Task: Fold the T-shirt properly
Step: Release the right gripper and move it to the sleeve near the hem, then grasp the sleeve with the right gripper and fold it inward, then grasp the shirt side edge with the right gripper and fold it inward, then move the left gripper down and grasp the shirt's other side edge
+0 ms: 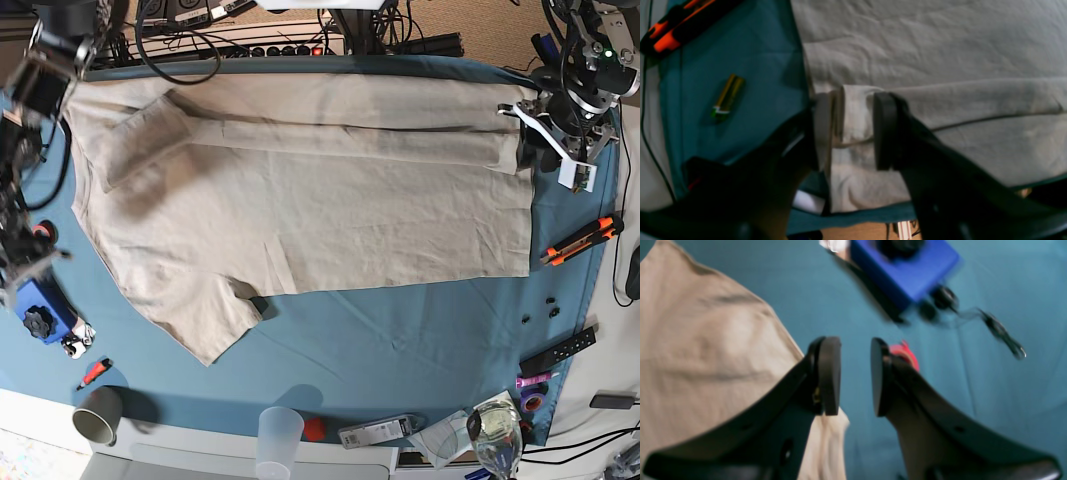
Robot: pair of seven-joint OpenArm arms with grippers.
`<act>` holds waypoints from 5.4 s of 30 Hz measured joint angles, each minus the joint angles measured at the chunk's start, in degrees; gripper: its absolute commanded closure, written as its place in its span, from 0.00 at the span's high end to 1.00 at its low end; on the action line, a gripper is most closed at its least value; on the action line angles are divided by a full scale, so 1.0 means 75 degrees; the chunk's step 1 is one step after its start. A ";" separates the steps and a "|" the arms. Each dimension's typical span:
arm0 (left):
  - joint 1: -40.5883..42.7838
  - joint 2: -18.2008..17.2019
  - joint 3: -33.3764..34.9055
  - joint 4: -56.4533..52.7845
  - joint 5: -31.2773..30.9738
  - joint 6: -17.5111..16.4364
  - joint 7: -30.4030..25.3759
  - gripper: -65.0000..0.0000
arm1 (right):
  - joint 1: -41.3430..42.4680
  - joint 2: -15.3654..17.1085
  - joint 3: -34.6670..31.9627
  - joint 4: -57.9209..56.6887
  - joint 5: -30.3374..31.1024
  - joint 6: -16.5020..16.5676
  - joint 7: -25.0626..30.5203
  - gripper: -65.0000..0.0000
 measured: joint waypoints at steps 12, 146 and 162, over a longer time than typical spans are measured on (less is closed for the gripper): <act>0.0017 0.0000 0.0003 0.0000 -0.0003 -0.0003 0.0015 0.35 | 0.2308 -0.0058 -0.2253 -0.4188 0.0160 0.0087 0.0772 0.25; -0.3780 -0.0157 0.1865 -0.3949 0.2209 0.0466 -0.0938 0.45 | 0.2903 -0.1673 -0.1996 -0.5729 -0.0612 0.0149 0.1174 0.24; -0.5231 -0.0181 0.1839 -0.6411 0.2259 0.0495 -0.0697 0.22 | 0.2920 -0.1673 -0.1993 -0.5724 -0.0600 0.0149 0.0970 0.21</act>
